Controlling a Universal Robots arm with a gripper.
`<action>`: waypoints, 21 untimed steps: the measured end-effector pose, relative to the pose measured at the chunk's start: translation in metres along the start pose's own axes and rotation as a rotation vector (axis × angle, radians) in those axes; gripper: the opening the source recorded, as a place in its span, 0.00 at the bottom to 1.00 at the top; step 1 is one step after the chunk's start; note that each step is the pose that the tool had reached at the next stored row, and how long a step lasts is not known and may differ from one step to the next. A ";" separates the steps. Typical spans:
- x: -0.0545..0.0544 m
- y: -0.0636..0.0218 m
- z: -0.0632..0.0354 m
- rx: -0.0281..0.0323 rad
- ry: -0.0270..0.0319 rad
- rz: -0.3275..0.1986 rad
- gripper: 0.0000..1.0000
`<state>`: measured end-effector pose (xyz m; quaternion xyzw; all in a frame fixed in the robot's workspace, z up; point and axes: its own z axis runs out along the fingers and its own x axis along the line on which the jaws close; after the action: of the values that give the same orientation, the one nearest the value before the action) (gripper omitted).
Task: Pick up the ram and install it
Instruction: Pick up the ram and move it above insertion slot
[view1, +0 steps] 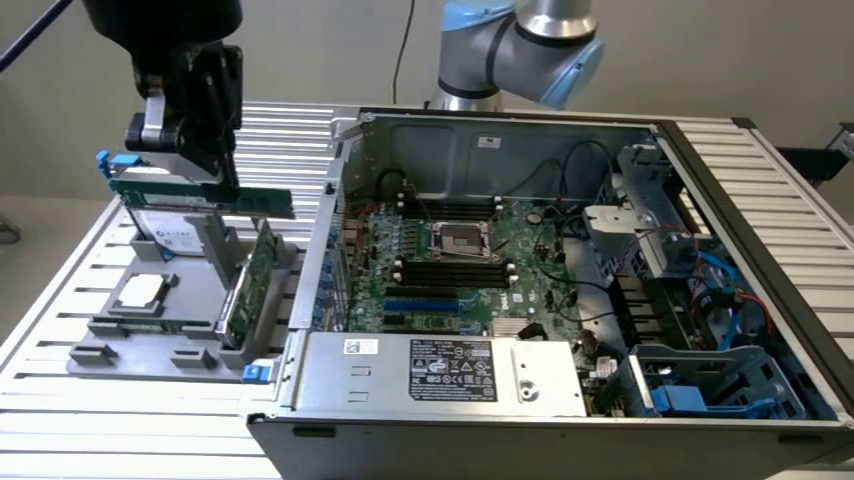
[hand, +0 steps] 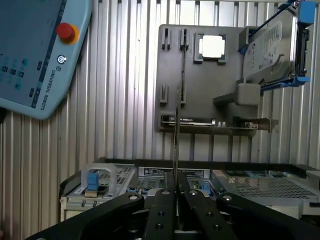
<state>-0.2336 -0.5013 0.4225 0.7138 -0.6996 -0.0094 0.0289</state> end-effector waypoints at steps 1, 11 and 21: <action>-0.001 -0.0041 -0.0003 0.0000 0.0000 0.000 0.13; -0.011 -0.0436 -0.0028 0.0000 0.0002 0.000 0.13; -0.023 -0.0811 -0.0051 0.0000 0.0001 0.000 0.13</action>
<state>-0.1528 -0.4768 0.4225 0.7138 -0.6997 -0.0094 0.0289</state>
